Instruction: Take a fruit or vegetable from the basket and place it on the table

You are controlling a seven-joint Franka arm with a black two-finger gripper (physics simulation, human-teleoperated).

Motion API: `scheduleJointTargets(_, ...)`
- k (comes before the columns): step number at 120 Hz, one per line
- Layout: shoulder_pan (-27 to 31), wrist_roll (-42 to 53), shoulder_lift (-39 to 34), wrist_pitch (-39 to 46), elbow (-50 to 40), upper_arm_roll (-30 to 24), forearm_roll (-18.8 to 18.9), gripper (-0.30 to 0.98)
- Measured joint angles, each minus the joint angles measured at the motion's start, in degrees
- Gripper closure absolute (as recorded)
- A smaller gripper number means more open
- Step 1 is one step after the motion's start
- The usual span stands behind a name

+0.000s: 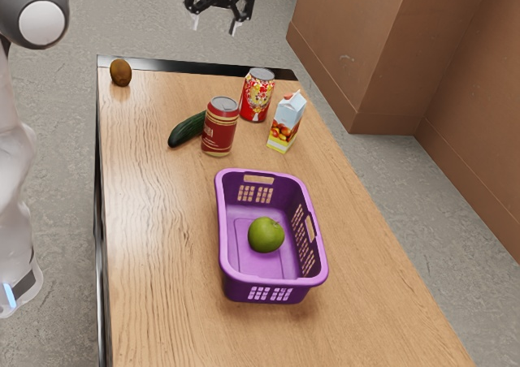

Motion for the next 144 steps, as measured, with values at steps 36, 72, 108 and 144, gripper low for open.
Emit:
scheduleJointTargets(36, -2.08, -22.54, -2.42, -2.34, 8.36, 1.99, -1.97, 0.00)
scheduleJointTargets(72, -4.67, -42.93, 23.42, 4.89, 20.53, -24.29, -5.13, 0.00)
scheduleJointTargets(108, -19.80, -65.51, 9.04, 12.64, -3.59, -25.14, -3.36, 0.01)
scheduleJointTargets(144, -22.34, -84.43, -0.26, 25.57, -26.65, -24.95, -5.42, 0.02)
